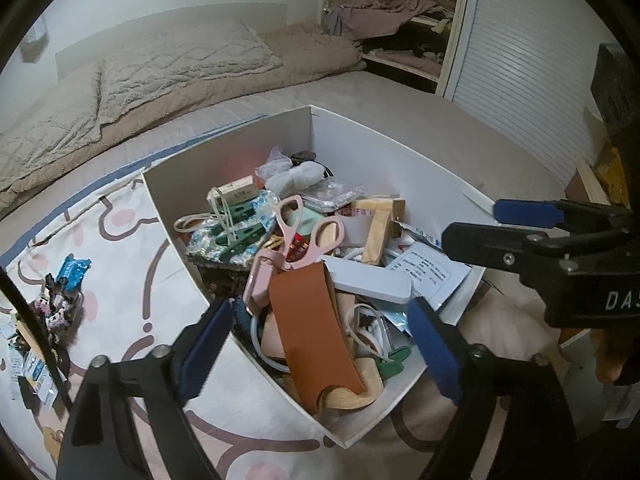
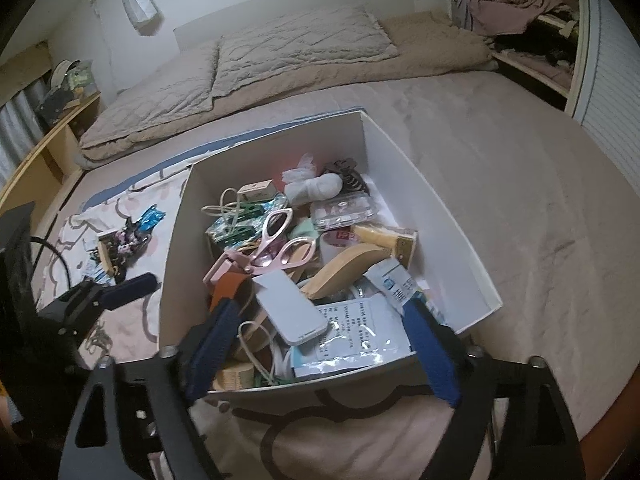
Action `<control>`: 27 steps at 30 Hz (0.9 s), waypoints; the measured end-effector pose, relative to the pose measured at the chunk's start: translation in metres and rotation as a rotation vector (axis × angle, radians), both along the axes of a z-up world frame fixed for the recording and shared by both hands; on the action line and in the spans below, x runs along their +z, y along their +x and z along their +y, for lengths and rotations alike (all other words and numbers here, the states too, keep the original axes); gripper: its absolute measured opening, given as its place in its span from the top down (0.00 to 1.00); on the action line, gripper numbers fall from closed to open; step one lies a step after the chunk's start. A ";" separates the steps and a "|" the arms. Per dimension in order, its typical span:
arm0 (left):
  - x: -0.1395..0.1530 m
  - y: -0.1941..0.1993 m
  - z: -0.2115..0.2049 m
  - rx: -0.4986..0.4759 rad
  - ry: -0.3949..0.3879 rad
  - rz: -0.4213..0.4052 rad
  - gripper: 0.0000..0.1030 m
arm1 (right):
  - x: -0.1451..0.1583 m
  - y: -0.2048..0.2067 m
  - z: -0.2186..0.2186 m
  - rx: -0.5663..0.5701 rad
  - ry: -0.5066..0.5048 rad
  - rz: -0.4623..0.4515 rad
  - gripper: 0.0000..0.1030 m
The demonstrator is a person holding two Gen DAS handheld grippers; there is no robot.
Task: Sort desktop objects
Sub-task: 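Open the left tool to release the brown leather strip into the box, then move both open tools back from the box toward the pile on the blanket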
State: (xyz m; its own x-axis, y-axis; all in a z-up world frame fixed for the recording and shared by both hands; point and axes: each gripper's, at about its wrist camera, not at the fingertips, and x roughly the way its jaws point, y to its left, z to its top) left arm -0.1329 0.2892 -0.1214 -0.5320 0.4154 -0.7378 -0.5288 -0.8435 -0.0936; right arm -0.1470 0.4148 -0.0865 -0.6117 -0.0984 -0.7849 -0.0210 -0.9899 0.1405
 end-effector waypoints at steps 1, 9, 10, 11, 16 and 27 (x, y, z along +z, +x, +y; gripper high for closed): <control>0.001 0.000 -0.001 0.008 -0.002 0.006 0.07 | 0.001 0.000 0.001 -0.004 0.002 0.005 0.08; 0.009 -0.003 -0.011 0.047 0.025 0.024 0.01 | 0.005 0.001 0.004 -0.046 0.049 0.046 0.00; 0.010 -0.003 -0.012 0.047 0.026 0.026 0.01 | 0.004 0.001 0.005 -0.047 0.050 0.042 0.00; 0.011 -0.003 -0.013 0.049 0.027 0.027 0.01 | 0.004 0.001 0.005 -0.048 0.053 0.041 0.00; 0.017 -0.006 -0.019 0.061 0.045 0.030 0.01 | 0.005 0.002 0.004 -0.053 0.075 0.046 0.00; 0.031 -0.011 -0.040 0.107 0.071 0.057 0.00 | 0.011 0.001 -0.005 -0.048 0.104 0.068 0.00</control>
